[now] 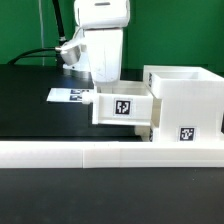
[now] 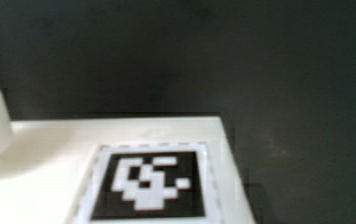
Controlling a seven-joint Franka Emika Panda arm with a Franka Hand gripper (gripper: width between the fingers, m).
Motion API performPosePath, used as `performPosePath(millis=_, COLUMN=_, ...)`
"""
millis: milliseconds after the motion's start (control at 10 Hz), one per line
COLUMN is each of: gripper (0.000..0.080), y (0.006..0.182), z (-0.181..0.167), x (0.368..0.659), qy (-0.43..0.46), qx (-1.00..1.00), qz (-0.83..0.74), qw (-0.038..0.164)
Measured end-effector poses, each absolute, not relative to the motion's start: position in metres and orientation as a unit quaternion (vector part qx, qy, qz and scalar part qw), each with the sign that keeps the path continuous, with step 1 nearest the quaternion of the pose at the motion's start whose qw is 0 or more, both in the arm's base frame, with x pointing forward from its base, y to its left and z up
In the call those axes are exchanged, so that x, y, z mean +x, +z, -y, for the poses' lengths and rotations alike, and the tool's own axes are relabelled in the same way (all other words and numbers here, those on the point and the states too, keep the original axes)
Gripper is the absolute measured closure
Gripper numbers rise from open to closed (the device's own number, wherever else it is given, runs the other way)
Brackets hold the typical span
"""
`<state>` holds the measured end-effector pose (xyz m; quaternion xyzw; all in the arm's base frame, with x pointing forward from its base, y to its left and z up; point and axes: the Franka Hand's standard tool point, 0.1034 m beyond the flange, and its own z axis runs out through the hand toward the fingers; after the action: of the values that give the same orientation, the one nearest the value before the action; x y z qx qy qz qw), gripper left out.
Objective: Assemble drawer
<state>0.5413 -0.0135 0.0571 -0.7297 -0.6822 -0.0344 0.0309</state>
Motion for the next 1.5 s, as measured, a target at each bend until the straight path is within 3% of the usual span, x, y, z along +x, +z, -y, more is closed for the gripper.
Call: performPosePath(millis=1500, gripper=0.0758, y=0.0546, z=0.0039, x=0.5403, qy=-0.034, qx=-0.723, qz=0.689, qw=0.035)
